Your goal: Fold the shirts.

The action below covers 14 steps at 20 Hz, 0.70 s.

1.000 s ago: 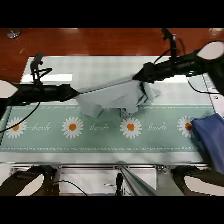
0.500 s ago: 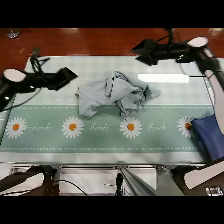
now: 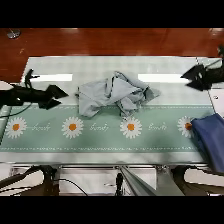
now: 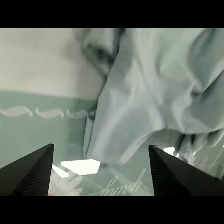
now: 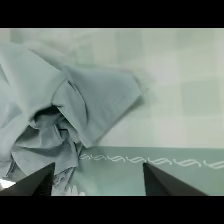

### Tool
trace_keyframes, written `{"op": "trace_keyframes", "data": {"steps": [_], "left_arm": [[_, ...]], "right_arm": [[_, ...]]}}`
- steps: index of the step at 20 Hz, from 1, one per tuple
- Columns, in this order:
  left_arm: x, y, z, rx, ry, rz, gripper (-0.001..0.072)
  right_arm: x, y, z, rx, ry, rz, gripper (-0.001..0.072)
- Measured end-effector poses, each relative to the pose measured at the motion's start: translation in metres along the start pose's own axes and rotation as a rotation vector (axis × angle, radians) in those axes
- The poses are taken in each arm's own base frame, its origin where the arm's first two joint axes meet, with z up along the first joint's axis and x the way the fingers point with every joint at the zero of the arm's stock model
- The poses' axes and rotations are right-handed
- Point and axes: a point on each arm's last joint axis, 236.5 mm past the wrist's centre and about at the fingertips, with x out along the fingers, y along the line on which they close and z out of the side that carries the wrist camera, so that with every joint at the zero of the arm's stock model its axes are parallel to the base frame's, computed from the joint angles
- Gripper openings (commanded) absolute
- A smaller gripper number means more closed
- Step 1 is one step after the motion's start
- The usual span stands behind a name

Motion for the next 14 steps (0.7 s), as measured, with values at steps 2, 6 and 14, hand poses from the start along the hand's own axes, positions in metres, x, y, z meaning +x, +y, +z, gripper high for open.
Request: {"op": "trace_keyframes", "data": {"steps": [2,6,14], "left_arm": [[0.025,-0.003,-0.015,0.011,0.037,0.010,0.0702],[0.071,-0.021,-0.029,0.024,0.095,-0.005,0.0701],[0.109,-0.078,-0.012,0.082,0.118,-0.094,0.0037]], "right_arm": [[0.015,-0.012,-0.031,0.047,0.007,0.029,0.0633],[0.036,-0.020,-0.071,0.087,0.028,0.085,0.0633],[0.070,-0.010,-0.084,0.036,0.037,0.060,0.0633]]}}
